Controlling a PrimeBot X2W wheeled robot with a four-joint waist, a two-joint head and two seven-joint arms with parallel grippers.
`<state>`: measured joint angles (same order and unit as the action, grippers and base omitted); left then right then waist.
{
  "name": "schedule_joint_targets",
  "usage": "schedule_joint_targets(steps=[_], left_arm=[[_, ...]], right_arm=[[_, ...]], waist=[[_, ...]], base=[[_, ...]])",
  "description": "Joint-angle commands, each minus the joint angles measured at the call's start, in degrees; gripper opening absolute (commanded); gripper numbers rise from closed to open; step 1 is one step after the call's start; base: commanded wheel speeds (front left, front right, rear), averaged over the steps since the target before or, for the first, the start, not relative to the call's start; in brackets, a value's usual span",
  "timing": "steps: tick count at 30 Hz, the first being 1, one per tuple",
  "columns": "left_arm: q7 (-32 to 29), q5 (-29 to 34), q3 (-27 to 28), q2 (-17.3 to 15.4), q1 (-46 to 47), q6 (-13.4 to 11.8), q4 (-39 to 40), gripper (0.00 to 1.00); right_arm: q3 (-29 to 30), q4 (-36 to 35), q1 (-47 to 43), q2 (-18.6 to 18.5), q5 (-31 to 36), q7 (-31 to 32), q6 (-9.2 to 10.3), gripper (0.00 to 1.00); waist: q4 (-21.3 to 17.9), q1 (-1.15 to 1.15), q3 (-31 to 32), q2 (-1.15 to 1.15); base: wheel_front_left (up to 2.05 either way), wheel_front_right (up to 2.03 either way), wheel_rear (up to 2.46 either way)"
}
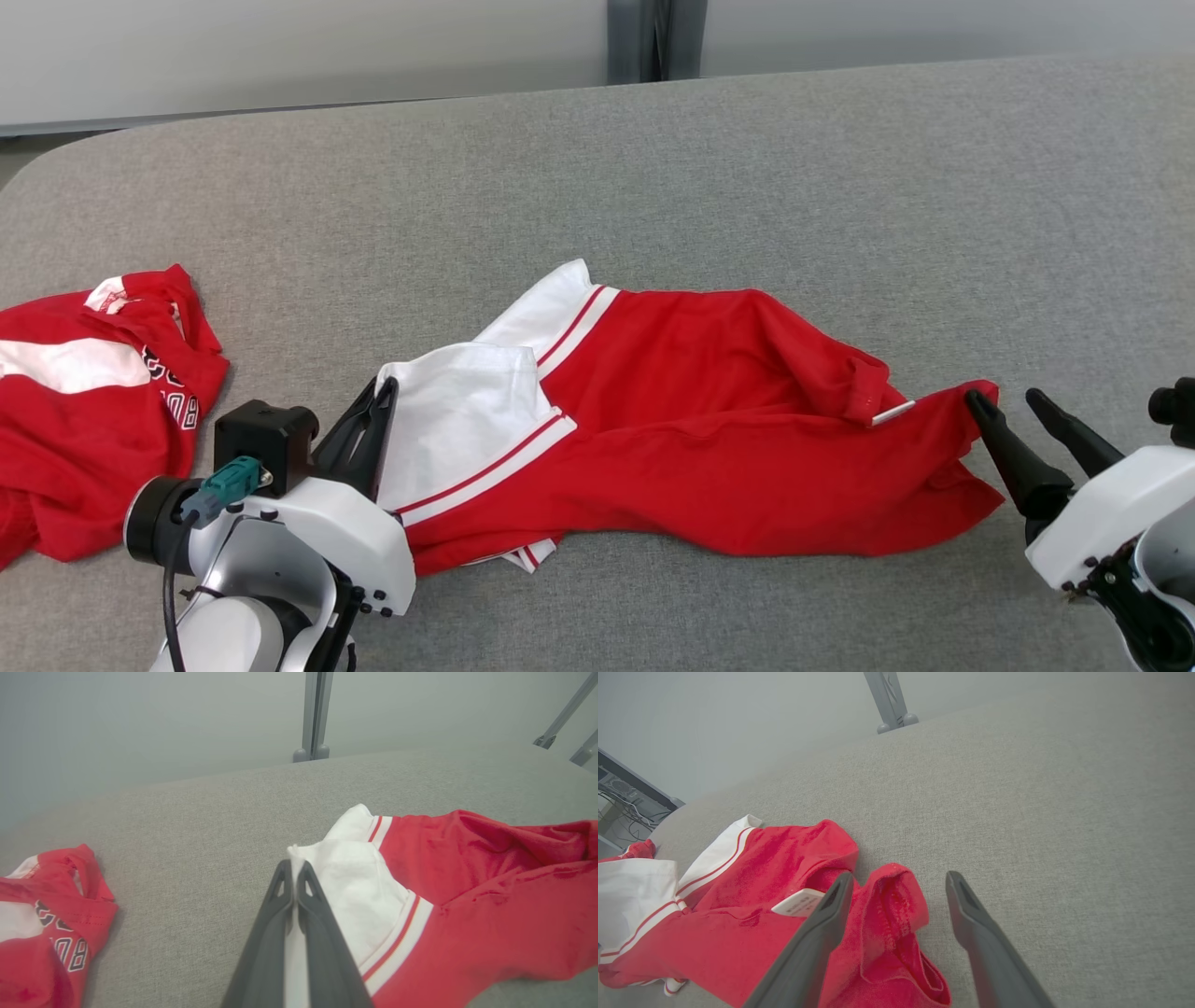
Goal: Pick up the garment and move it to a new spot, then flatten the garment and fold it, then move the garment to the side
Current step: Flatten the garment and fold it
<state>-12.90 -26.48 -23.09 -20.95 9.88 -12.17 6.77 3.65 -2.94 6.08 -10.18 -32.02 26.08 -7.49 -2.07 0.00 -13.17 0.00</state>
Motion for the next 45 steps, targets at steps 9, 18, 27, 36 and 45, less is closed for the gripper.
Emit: schedule_joint_targets(steps=[9,18,27,36,45], left_arm=[[0.8,0.4,-0.4,0.1,1.1,0.3,-0.3,0.00],[2.1,-0.3,-0.1,-0.1,1.4,0.5,-1.1,0.00],[11.7,-3.7,6.0,0.7,3.9,2.1,1.4,0.00],[13.4,-7.8,11.0,-1.7,14.3,6.6,5.8,0.00],[6.5,-9.5,11.7,-6.1,27.1,10.2,8.6,0.00]], right_arm=[[-1.6,7.7,4.5,-2.0,-0.7,-1.4,-0.01,0.69],[-2.5,8.3,4.6,-3.6,-1.4,-3.6,-0.01,0.00],[1.3,2.2,6.1,-4.1,-2.5,-10.0,-0.01,0.00],[3.2,-2.6,13.8,-7.8,-2.6,-18.5,0.00,0.00],[-0.8,-0.8,26.8,-13.8,-2.3,-20.8,0.00,0.00]], waist=[[1.3,0.00,-0.5,0.00],[1.5,0.00,0.3,0.00],[0.6,0.00,3.4,0.00],[-0.4,0.00,7.6,0.00],[-1.3,0.00,10.8,0.00]], base=[[0.00,0.00,0.00],[0.00,0.00,0.00],[0.00,0.00,0.00],[0.00,0.00,0.00],[0.00,0.00,0.00]])
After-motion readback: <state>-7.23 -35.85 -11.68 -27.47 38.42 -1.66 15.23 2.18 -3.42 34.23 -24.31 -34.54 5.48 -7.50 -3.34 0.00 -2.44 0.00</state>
